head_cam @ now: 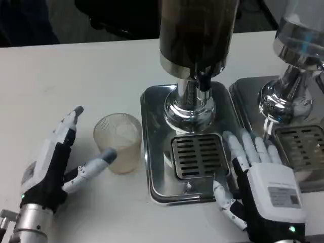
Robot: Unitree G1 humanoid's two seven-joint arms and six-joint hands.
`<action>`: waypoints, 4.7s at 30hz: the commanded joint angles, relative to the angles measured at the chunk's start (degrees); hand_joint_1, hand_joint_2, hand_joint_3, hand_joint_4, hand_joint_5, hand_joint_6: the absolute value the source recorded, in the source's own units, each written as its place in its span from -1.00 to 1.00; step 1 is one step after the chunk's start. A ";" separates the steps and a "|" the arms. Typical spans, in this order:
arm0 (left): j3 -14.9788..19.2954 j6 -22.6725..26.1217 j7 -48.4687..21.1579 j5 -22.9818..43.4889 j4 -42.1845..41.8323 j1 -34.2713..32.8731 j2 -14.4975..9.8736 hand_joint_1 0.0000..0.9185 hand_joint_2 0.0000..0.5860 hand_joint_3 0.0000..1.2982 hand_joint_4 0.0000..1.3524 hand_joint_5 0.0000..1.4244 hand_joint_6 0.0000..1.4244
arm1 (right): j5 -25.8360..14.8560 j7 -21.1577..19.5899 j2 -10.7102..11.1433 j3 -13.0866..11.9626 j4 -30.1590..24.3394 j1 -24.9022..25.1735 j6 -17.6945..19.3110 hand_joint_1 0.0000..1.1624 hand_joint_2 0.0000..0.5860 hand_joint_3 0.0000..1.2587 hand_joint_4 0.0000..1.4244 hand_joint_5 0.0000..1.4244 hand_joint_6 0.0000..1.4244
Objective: Grasp the cup under the faucet to collect the drink, then remove the cup.
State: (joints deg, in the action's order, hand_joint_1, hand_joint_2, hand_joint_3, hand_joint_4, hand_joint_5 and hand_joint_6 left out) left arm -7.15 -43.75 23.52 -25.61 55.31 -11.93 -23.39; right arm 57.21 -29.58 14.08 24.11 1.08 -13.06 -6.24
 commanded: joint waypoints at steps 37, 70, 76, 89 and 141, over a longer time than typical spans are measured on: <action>-3.54 -4.34 5.47 0.29 10.45 -6.51 6.89 -0.24 -0.89 -1.00 -1.00 -0.72 -0.75 | 1.53 3.39 0.70 0.81 -6.92 -3.77 -2.75 -0.75 0.78 -0.87 -1.00 -1.00 -0.92; -6.63 -1.08 16.18 -2.68 12.43 -8.57 8.13 0.51 -0.97 0.12 0.38 0.63 0.81 | 1.16 3.42 -1.22 0.09 -7.89 -5.24 -2.94 -0.71 0.76 -0.87 -1.00 -0.98 -0.77; -6.23 -1.62 19.81 -3.13 11.52 -8.45 7.98 0.52 -1.00 0.21 0.45 0.68 0.87 | 1.18 3.39 -1.20 0.04 -7.67 -5.09 -2.75 -0.70 0.76 -0.87 -1.00 -0.97 -0.76; -5.89 -2.98 21.54 -3.54 9.77 -8.49 7.51 0.55 -1.00 0.31 0.54 0.75 0.96 | 0.92 3.26 -1.02 -0.28 -7.00 -4.24 -2.44 -0.71 0.74 -0.87 -1.00 -0.96 -0.76; -16.62 6.30 17.08 -10.55 17.06 -22.46 18.44 0.62 -1.00 0.35 0.54 0.69 0.96 | 2.27 -1.20 -5.14 -3.58 -12.56 -11.19 -7.03 -0.75 0.74 -0.87 -1.00 -0.98 -0.74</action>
State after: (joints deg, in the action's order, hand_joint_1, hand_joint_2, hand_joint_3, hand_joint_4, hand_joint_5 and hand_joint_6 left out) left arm -23.56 -37.97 41.70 -36.31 71.72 -33.55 -5.10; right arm 59.26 -29.94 9.19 20.95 -10.34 -23.53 -12.85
